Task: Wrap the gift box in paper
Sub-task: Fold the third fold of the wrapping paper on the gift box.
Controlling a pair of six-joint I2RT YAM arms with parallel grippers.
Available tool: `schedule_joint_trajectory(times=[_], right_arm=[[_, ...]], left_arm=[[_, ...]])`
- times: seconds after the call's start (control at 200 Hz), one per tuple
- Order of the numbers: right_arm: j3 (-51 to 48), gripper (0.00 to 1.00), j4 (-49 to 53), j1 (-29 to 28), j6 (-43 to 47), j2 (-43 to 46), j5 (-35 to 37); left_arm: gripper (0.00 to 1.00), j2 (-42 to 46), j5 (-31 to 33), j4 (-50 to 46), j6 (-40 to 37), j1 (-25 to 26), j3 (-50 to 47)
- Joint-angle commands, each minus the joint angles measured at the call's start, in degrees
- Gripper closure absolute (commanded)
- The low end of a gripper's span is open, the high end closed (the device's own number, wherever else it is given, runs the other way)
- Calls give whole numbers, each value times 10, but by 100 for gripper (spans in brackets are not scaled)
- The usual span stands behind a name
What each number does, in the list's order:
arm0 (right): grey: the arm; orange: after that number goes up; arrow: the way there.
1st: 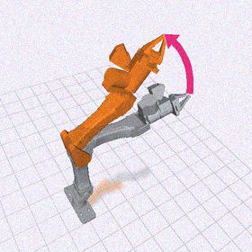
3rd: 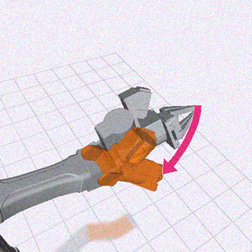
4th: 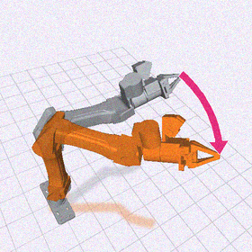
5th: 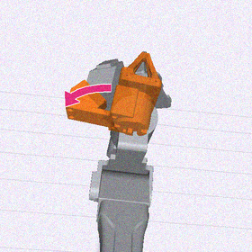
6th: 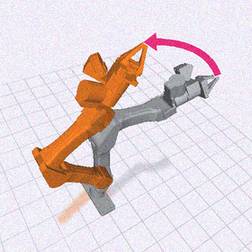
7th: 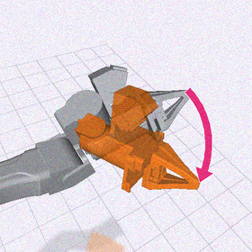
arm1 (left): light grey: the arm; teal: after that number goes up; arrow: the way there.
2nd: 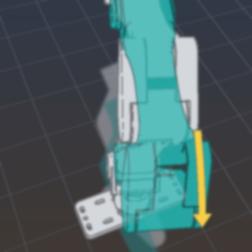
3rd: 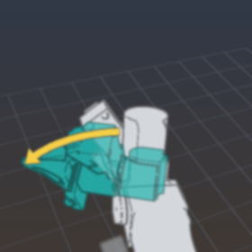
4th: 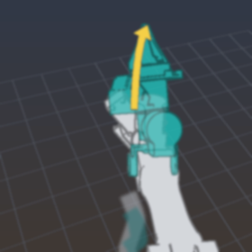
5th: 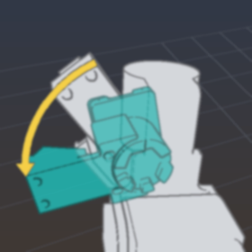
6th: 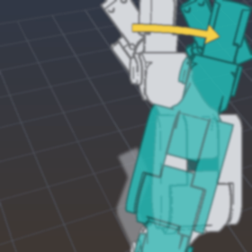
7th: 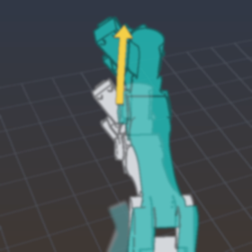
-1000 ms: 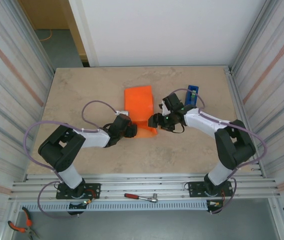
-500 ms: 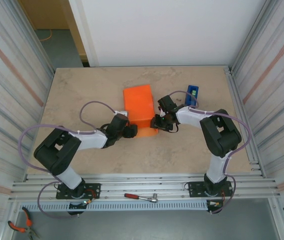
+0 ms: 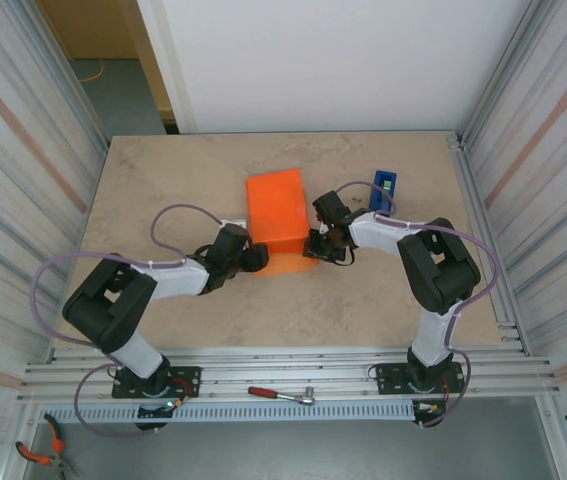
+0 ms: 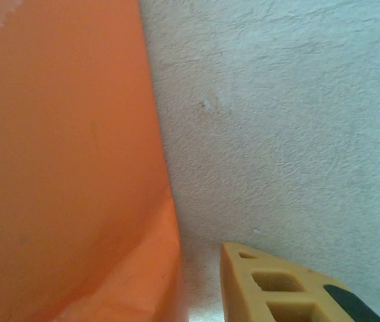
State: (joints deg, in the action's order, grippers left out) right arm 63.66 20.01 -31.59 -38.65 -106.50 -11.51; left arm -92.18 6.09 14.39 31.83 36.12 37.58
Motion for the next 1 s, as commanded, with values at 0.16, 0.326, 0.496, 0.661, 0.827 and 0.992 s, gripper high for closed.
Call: schedule_joint_trajectory(times=[0.16, 0.326, 0.496, 0.661, 0.827, 0.992], right_arm=[[4, 90, -21, -33, -25, -33, 36], [-20, 94, -28, -58, -50, -12, 54], [-39, 93, -27, -79, -71, 11, 70], [-60, 73, -20, -85, -88, 45, 76], [-76, 56, 0, -85, -88, 88, 79], [-73, 48, 15, -85, -79, 109, 77]], left_arm=[[72, -53, 84, 48, -2, 37, 1], [97, -36, 99, 37, 2, 58, -8], [100, 4, 117, 18, 17, 86, -37], [100, 30, 136, 6, 24, 97, -66], [99, 38, 145, -9, -3, 93, -64], [85, 47, 129, -9, -25, 74, -64]])
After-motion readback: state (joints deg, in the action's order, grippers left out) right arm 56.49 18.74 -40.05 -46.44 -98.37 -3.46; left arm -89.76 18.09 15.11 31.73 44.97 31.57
